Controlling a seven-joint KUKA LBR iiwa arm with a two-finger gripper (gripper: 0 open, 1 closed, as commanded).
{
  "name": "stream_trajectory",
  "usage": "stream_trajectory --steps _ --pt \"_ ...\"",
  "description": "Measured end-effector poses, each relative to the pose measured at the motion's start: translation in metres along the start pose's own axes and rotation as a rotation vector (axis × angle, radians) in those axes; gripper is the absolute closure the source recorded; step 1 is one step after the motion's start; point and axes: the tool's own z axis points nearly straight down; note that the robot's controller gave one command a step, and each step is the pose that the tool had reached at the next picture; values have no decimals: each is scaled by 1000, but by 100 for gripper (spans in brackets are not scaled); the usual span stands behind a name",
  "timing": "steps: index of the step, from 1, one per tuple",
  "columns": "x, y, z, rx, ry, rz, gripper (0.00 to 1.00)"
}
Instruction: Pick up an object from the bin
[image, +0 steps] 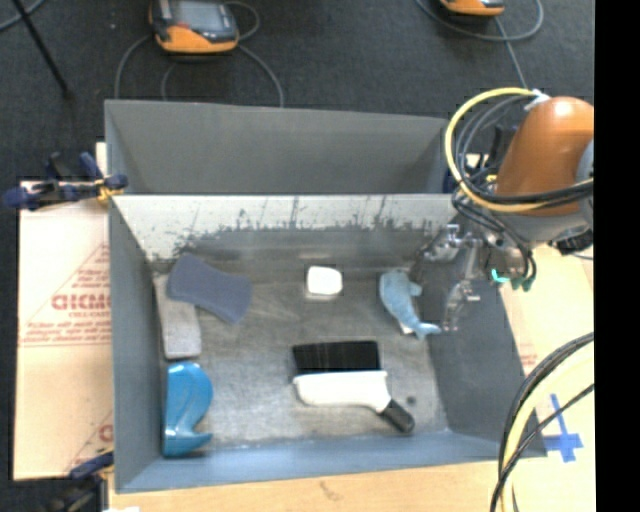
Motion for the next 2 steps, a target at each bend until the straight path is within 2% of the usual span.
stream_trajectory --steps 1,2 --pt "-2 0 -5 2 -8 -3 0" --pt "-12 -1 36 0 -11 126 0"
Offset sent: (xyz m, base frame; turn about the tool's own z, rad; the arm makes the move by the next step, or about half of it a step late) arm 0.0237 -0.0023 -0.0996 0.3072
